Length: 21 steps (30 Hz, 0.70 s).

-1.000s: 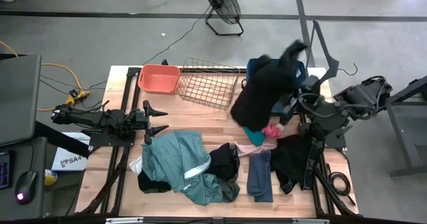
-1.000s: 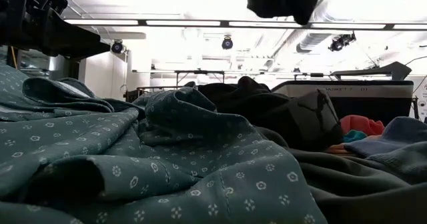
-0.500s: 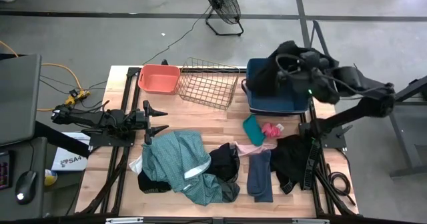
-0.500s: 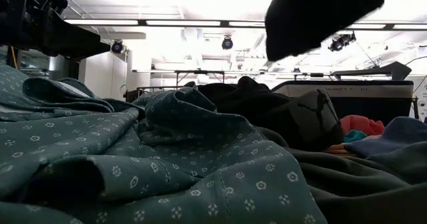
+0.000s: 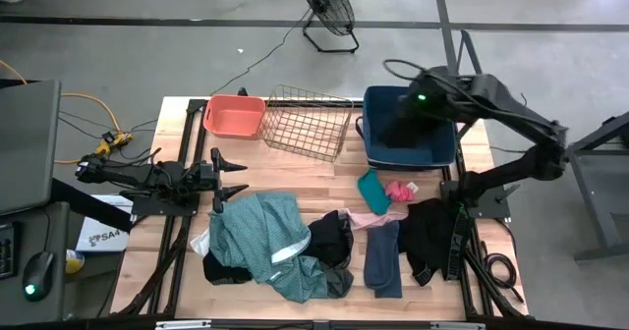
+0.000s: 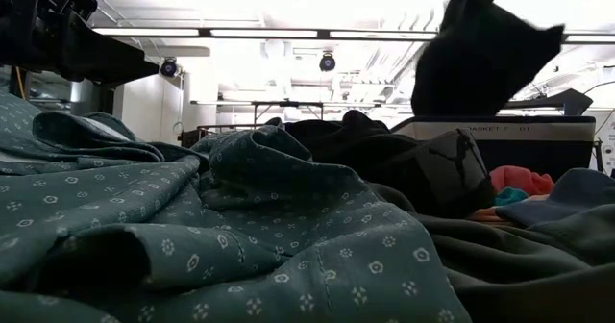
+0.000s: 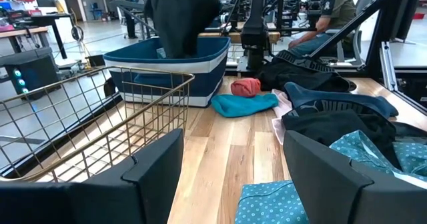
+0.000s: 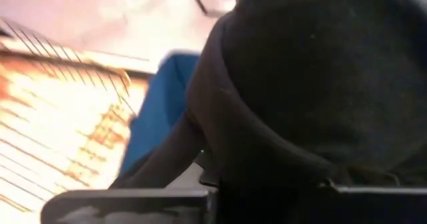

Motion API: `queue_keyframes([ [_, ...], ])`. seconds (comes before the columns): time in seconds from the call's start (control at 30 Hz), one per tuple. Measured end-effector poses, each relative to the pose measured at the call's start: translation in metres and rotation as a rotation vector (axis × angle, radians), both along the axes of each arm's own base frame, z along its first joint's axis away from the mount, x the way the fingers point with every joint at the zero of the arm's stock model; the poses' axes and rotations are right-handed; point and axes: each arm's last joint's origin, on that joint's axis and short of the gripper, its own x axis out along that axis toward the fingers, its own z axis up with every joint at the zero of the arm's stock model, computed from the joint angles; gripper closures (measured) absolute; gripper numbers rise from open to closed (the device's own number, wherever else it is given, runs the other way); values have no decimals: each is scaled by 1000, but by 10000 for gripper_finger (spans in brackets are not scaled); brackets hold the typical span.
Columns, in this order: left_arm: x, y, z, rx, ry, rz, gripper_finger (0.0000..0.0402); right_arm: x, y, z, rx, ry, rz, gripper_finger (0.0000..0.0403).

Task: Pick & Place Cloths
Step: Put the black shirt into the blue laundry organizer

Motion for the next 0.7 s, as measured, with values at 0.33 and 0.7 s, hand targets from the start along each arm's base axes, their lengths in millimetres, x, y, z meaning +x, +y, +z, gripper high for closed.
queue_keyframes([
  [0.33,0,0,0,0,0,0,149,44,-54,-54,223,289,52,371],
  [0.7,0,0,0,0,0,0,149,69,-84,-104,490,386,88,371],
])
